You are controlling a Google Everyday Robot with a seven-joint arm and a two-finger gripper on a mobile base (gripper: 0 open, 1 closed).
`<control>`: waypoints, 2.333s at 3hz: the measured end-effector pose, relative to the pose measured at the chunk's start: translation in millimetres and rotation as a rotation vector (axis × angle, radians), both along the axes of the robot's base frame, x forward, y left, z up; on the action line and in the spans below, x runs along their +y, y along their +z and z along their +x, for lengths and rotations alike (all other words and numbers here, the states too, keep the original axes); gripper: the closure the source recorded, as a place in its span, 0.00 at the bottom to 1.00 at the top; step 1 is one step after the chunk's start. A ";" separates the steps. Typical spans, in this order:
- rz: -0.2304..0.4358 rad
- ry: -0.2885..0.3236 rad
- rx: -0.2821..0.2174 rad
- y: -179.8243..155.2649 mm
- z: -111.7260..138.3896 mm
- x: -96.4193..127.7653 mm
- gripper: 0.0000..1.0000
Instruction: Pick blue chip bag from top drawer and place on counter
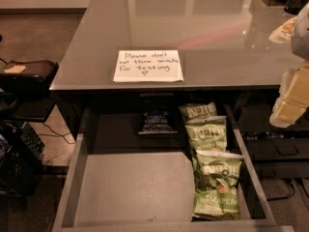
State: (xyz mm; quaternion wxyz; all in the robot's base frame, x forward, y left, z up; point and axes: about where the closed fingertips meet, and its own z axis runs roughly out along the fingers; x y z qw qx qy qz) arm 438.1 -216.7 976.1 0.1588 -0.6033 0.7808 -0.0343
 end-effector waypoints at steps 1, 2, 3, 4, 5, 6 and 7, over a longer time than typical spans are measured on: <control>0.000 0.000 0.000 0.0 0.0 0.0 0.00; 0.039 -0.004 -0.024 -15.4 3.8 6.3 0.00; 0.110 -0.010 -0.048 -53.3 13.8 24.6 0.00; 0.158 -0.003 -0.061 -96.4 29.5 46.4 0.00; 0.195 -0.013 -0.072 -135.4 46.2 66.0 0.00; 0.195 -0.013 -0.072 -135.5 46.2 66.1 0.00; 0.197 -0.006 -0.084 -156.6 49.8 70.8 0.00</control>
Offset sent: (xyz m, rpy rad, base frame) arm 0.0118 0.0171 -0.0500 0.1164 -0.0538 -0.0087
